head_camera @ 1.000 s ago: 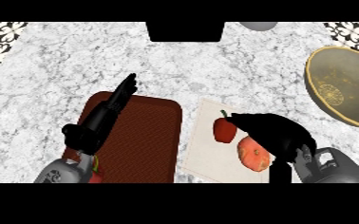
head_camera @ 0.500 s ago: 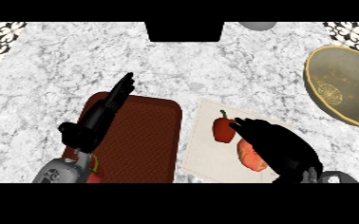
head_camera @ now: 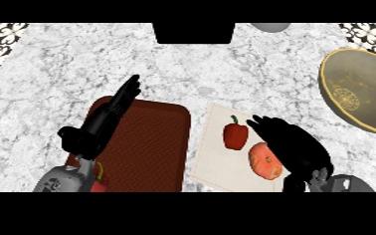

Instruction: Pick the squash from the placemat and place it in the bowl

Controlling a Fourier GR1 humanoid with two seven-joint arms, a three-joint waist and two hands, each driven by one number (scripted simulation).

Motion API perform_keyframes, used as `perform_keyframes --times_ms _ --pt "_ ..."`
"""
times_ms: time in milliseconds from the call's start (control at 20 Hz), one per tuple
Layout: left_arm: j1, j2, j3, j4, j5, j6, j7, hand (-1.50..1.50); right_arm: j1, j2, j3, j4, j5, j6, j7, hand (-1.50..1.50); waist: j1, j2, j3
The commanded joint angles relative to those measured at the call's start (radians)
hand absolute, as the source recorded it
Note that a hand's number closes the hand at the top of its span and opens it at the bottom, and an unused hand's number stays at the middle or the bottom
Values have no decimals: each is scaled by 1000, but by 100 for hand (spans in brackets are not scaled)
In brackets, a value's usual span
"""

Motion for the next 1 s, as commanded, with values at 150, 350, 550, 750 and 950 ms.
perform_keyframes --times_ms 150,350,550,750,950 --pt "45 -22 29 57 -48 -56 -98 0 2 72 -34 126 89 5 -84 -150 1 1 0" --pt "3 -73 27 -22 -75 -12 29 0 50 55 -53 175 151 -31 -183 -150 0 0 0" --pt "31 -56 63 -31 -48 -66 19 0 61 120 -15 280 237 -136 -255 -150 1 1 0" --pt "38 -44 94 -20 -44 -98 -13 0 52 120 -34 302 237 -153 -366 150 3 1 0" --pt "3 -99 62 14 -113 -61 20 0 2 139 -83 330 277 -185 -429 150 0 1 0"
